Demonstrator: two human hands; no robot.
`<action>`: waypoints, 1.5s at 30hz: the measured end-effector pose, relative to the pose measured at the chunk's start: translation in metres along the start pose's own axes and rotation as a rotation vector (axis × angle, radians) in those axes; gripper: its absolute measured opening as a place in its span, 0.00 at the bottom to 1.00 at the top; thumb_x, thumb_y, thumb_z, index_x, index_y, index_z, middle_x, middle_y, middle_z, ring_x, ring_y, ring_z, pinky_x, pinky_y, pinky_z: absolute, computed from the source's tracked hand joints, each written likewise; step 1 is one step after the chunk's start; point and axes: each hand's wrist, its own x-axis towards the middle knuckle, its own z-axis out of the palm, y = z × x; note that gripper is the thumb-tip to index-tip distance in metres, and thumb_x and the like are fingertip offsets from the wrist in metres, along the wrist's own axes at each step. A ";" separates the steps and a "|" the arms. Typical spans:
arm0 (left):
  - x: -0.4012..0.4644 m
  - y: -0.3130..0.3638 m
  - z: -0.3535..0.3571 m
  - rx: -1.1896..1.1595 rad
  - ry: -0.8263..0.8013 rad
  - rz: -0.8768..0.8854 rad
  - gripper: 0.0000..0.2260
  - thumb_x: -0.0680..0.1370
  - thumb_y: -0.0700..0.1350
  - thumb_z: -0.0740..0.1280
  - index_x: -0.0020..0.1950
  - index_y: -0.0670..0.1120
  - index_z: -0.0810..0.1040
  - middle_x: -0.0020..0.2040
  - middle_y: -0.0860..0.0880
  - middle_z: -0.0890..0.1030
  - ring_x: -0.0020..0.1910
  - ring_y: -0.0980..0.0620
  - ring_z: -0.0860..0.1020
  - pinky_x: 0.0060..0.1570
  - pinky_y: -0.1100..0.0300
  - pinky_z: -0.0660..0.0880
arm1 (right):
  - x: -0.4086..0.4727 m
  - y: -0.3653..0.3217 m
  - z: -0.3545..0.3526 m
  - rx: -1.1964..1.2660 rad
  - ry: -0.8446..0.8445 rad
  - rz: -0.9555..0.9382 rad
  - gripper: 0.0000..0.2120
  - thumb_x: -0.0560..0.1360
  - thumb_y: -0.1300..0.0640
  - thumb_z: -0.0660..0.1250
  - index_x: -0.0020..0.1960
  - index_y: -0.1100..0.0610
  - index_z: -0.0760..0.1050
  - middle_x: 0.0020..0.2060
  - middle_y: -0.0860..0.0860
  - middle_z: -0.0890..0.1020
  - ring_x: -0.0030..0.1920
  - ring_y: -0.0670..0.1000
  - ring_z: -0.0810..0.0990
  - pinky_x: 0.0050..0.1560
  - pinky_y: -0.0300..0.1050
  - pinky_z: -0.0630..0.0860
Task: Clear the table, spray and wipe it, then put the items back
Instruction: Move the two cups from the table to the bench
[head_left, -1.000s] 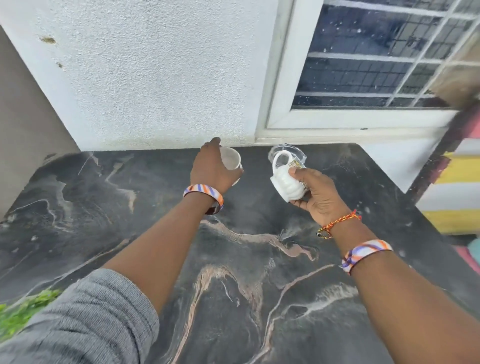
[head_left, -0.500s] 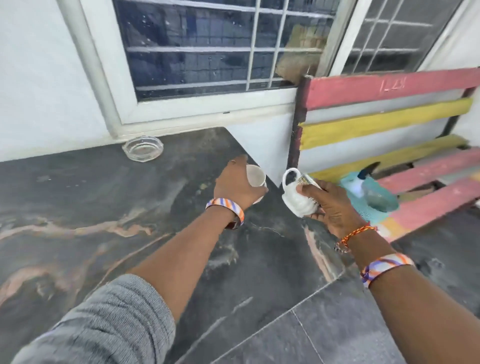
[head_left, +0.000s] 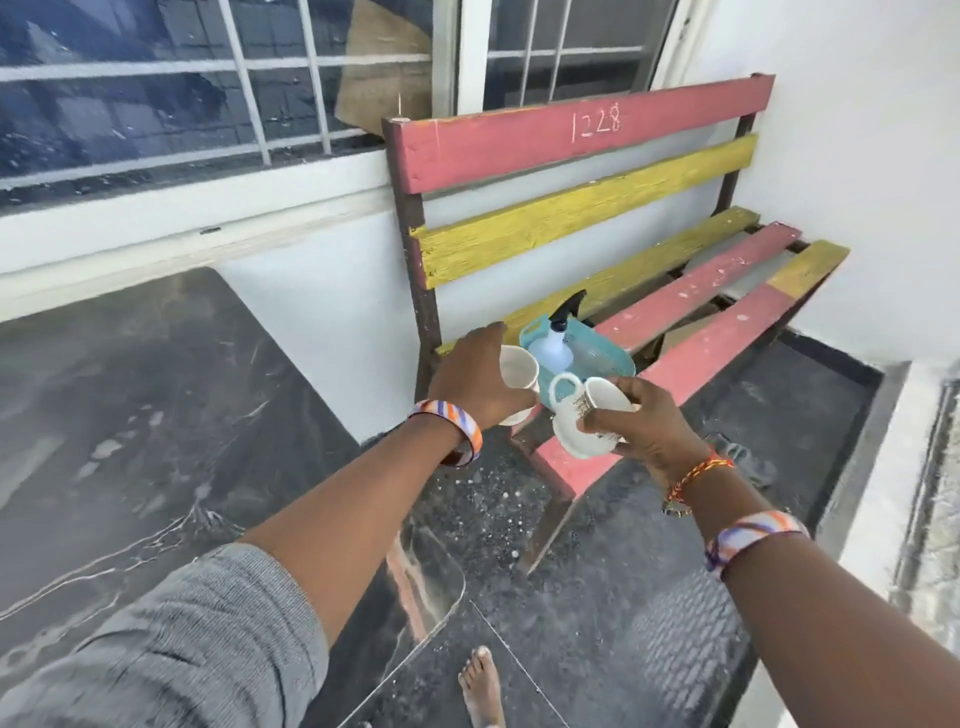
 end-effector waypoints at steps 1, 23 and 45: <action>0.017 0.005 0.010 0.004 -0.022 0.001 0.36 0.69 0.50 0.73 0.72 0.43 0.62 0.70 0.45 0.69 0.69 0.46 0.67 0.65 0.54 0.66 | 0.015 0.004 -0.011 -0.043 0.005 -0.013 0.26 0.53 0.62 0.76 0.50 0.59 0.75 0.38 0.50 0.77 0.42 0.53 0.76 0.39 0.43 0.75; 0.312 0.115 0.183 -0.042 -0.167 0.008 0.32 0.70 0.51 0.72 0.71 0.46 0.64 0.68 0.45 0.70 0.67 0.46 0.68 0.64 0.56 0.67 | 0.318 0.019 -0.217 -0.805 -0.183 -0.053 0.27 0.62 0.64 0.75 0.60 0.59 0.74 0.50 0.51 0.76 0.51 0.53 0.75 0.51 0.44 0.72; 0.481 0.098 0.309 -0.072 0.047 -0.817 0.31 0.67 0.55 0.72 0.62 0.39 0.67 0.61 0.41 0.72 0.60 0.42 0.72 0.57 0.52 0.72 | 0.568 0.054 -0.259 -1.459 -0.862 -0.454 0.31 0.72 0.61 0.68 0.71 0.47 0.62 0.68 0.51 0.66 0.66 0.55 0.69 0.58 0.53 0.76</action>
